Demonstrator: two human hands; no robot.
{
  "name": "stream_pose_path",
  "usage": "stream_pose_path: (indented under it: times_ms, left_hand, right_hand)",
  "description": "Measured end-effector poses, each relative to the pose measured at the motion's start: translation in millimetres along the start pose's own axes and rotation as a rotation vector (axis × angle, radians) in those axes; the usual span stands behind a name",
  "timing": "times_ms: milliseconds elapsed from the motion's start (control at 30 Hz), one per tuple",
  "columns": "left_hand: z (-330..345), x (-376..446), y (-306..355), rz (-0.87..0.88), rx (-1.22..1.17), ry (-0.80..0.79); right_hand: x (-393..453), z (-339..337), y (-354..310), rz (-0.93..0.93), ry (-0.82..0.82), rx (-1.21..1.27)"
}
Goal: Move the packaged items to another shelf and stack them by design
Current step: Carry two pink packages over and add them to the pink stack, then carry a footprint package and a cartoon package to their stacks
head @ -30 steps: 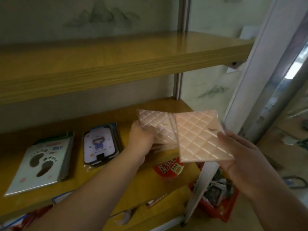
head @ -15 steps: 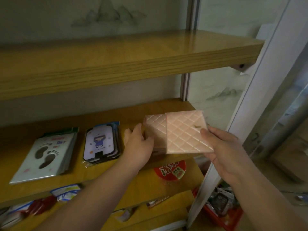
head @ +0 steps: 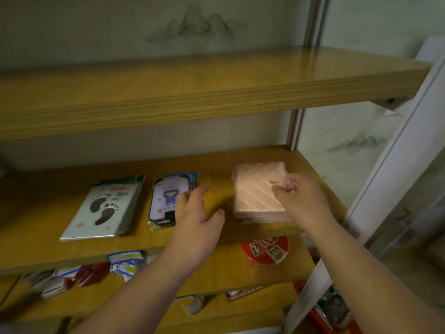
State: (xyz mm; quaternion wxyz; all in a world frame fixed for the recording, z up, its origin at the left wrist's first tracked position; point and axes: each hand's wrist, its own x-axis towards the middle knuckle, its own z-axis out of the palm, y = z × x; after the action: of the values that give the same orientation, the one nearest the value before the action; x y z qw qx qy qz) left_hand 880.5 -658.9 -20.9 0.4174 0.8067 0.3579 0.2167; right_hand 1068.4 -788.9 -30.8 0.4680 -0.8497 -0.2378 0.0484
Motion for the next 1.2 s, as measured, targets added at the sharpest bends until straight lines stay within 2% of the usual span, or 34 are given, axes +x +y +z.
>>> stream_pose_path:
  times_ms: [100, 200, 400, 600, 833, 1000, 1200]
  left_hand:
    - [-6, -4, -2, 0.006, 0.001, 0.012]
    - [-14, -7, -3, 0.059, 0.026, 0.033]
    - [-45, -10, -14, 0.26, 0.266, 0.115]
    - [-99, -17, -34, 0.267, 0.546, 0.177]
    - [-176, -44, -68, 0.246, 0.726, 0.224]
    - [-242, -76, -106, 0.22, 0.748, 0.255]
    - [-340, -128, -165, 0.141, 0.559, 0.361]
  right_hand:
    - [-6, -1, -2, -0.037, 0.02, -0.137]
    - [-14, -2, -13, -0.108, 0.033, -0.174]
    - [-31, 16, -50, -0.368, -0.032, -0.186]
    - [-54, 62, -90, -0.503, -0.116, -0.173]
    - [-94, 109, -137, -0.6, -0.211, -0.18]
    - [-136, 152, -181, -0.639, -0.25, -0.211]
    - [-190, 214, -250, -0.684, -0.288, -0.183]
